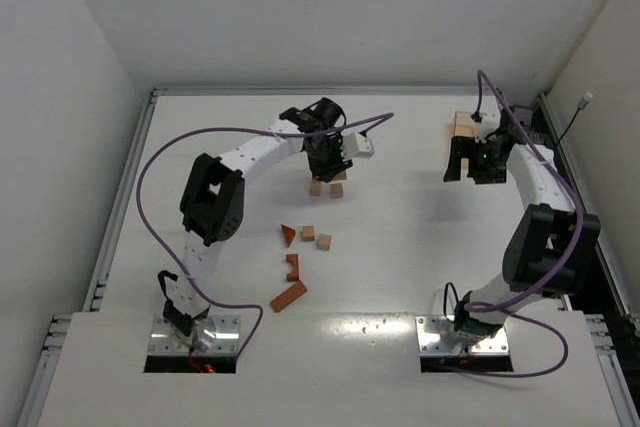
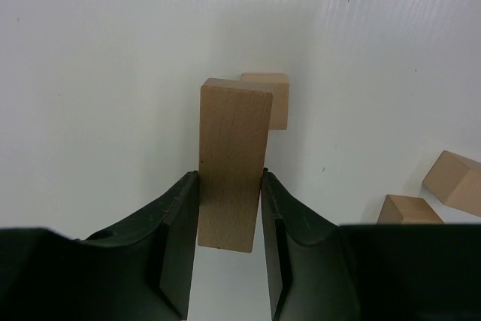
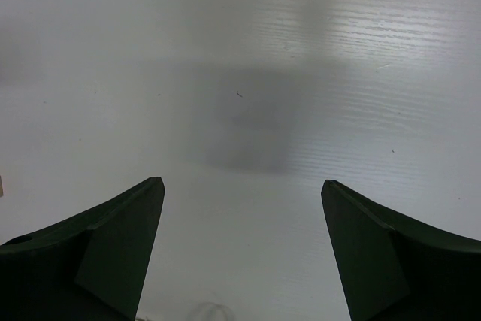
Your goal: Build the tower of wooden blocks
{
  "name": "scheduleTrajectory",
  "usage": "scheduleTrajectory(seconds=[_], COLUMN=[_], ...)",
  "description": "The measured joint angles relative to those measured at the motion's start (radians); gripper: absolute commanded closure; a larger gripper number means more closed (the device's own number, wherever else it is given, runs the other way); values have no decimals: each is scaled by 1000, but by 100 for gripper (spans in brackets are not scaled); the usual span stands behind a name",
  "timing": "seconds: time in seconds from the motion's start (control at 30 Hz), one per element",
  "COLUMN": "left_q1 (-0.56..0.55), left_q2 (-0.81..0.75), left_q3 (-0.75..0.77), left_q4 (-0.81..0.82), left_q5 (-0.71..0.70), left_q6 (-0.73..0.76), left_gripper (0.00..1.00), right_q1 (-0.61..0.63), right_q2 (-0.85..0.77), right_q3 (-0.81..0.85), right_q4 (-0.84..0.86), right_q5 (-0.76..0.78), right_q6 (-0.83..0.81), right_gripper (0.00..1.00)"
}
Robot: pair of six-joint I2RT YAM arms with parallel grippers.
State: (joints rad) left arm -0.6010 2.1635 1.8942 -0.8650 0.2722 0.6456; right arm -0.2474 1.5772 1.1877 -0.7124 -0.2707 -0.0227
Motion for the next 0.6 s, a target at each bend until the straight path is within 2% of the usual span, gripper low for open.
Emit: scheduleTrajectory(seconds=[0.4,0.6], left_q1=[0,0], left_q2=[-8,-8], left_q3=[-10,-17], left_q4=[-13,-16], left_q5=[0,0], left_q6=[29,42], left_gripper=[98,98], right_q1=[0,0], right_q2=[0,0], right_q3=[0,0], right_q4=[0,0], right_q5=[0,2], right_q6=[0,0], right_gripper=[17,9])
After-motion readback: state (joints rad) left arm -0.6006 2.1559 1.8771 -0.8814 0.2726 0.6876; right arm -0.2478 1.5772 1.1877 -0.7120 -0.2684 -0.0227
